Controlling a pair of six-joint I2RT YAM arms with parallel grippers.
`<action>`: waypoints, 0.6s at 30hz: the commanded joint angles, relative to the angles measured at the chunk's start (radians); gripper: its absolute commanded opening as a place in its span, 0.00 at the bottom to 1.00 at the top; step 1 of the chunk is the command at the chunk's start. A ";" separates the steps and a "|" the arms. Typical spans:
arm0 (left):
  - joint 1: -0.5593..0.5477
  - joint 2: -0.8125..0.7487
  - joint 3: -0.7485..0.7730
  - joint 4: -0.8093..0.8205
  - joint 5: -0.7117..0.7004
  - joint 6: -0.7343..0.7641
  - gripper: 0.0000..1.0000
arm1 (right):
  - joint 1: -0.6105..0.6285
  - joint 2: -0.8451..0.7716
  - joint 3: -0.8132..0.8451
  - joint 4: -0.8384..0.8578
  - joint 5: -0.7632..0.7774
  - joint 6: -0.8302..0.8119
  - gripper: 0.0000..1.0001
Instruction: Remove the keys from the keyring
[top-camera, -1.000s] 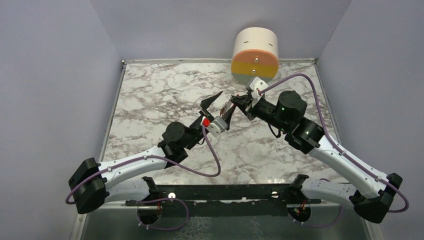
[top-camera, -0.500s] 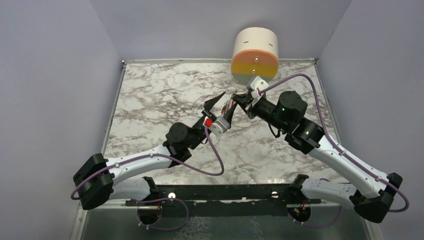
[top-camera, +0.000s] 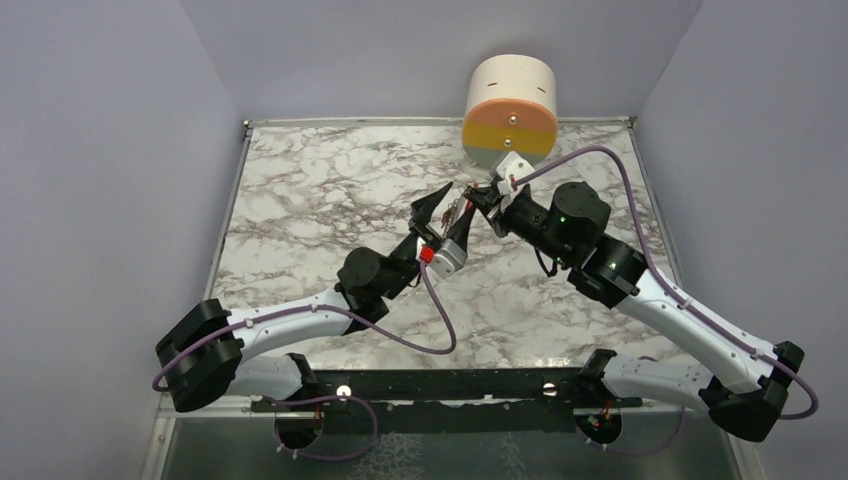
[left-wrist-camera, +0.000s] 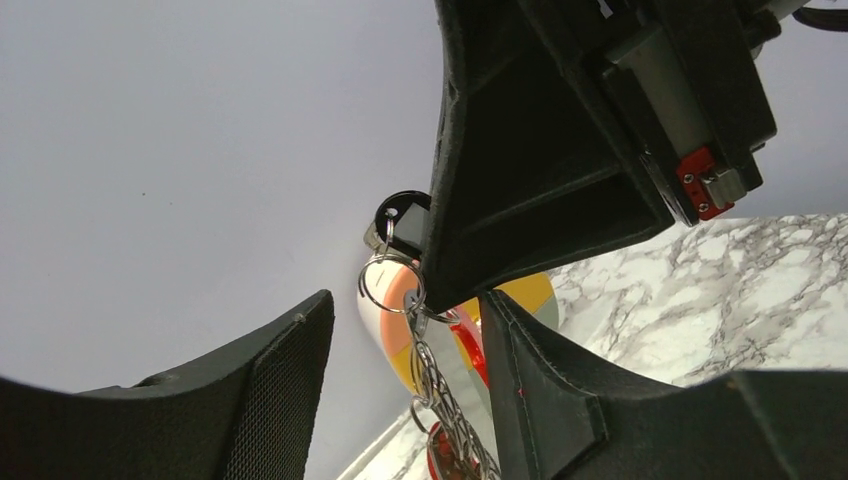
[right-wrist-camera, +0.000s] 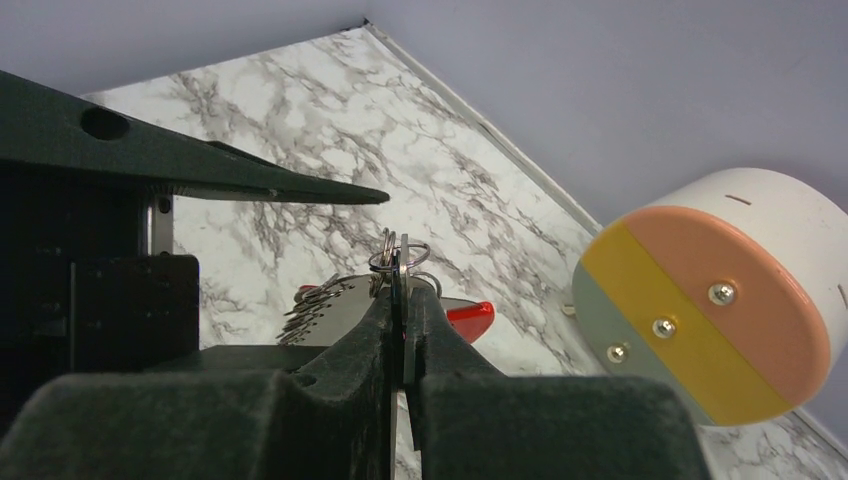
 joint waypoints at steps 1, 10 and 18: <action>0.004 0.047 0.021 0.028 -0.040 0.036 0.58 | 0.067 0.009 0.044 -0.026 -0.092 0.046 0.02; 0.005 0.095 0.025 0.081 -0.084 0.066 0.59 | 0.091 -0.002 0.040 -0.027 -0.087 0.054 0.02; 0.004 -0.009 -0.037 0.119 -0.080 0.037 0.56 | 0.091 0.012 0.023 -0.012 0.016 0.027 0.02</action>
